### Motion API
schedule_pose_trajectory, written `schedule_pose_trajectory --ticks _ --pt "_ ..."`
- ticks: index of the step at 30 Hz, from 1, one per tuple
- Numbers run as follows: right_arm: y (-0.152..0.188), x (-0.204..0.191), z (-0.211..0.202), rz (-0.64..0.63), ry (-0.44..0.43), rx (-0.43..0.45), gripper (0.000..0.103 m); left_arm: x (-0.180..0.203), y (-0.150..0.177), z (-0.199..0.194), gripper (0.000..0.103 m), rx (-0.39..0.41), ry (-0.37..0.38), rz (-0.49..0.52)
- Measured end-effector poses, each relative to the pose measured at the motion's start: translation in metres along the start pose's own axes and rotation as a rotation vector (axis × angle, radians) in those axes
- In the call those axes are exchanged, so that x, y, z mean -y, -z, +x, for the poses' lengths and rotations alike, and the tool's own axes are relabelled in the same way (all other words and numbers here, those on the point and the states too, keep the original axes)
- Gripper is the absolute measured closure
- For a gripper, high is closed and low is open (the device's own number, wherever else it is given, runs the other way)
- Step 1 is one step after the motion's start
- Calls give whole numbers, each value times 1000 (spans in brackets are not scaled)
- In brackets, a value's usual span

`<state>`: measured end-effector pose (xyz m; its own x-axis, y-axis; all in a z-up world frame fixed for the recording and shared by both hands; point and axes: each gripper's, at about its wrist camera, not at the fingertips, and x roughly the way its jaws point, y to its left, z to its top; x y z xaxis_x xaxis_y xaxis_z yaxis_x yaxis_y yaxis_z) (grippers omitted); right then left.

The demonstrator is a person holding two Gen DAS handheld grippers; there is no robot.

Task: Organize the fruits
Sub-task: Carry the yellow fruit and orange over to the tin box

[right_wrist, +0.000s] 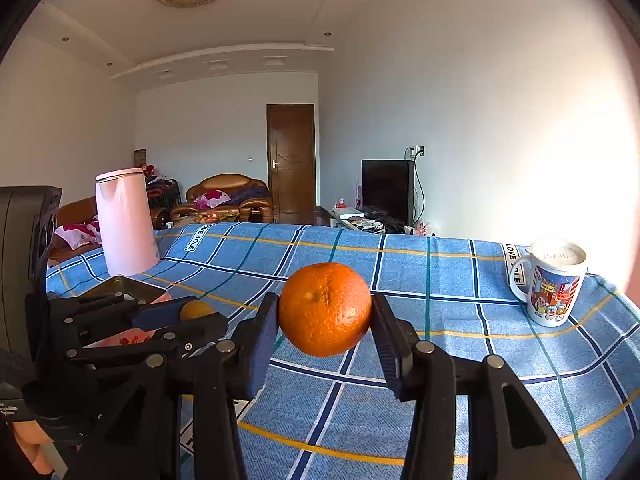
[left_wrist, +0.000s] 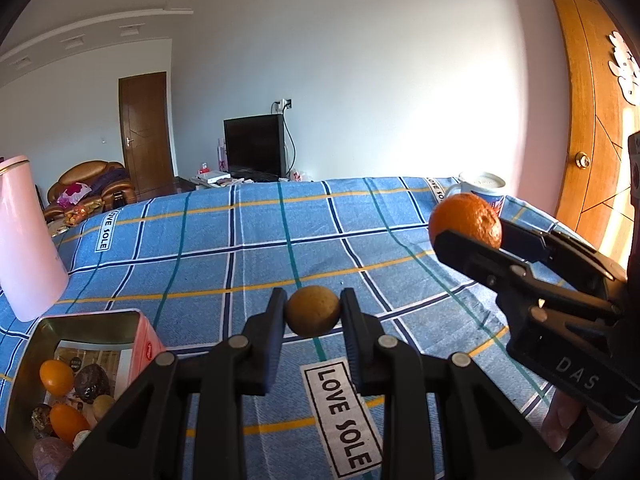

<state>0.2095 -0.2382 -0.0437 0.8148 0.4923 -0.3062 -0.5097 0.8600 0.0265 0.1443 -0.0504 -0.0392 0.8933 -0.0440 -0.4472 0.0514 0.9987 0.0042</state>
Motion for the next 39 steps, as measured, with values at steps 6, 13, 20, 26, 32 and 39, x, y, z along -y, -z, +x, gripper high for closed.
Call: schedule_pose_trajectory --ticks 6,13,20,26,32,39 --pt "0 -3 -3 -10 2 9 55 -4 1 -6 74 19 0 -4" --pt "2 -12 -5 9 -31 -10 55 -14 6 -22 74 34 4 -22" --pt "-1 -40 6 -8 -92 -34 55 -40 7 -39 74 49 -18 -62" --pt "-5 -54 12 -11 -123 -44 55 -62 6 -51 74 61 -41 -96" --pt "-15 -74 17 -32 -162 -42 55 -84 8 -61 74 67 -66 -124" --pt "-22 -101 27 -64 -202 -49 55 -105 12 -68 74 58 -103 -143"
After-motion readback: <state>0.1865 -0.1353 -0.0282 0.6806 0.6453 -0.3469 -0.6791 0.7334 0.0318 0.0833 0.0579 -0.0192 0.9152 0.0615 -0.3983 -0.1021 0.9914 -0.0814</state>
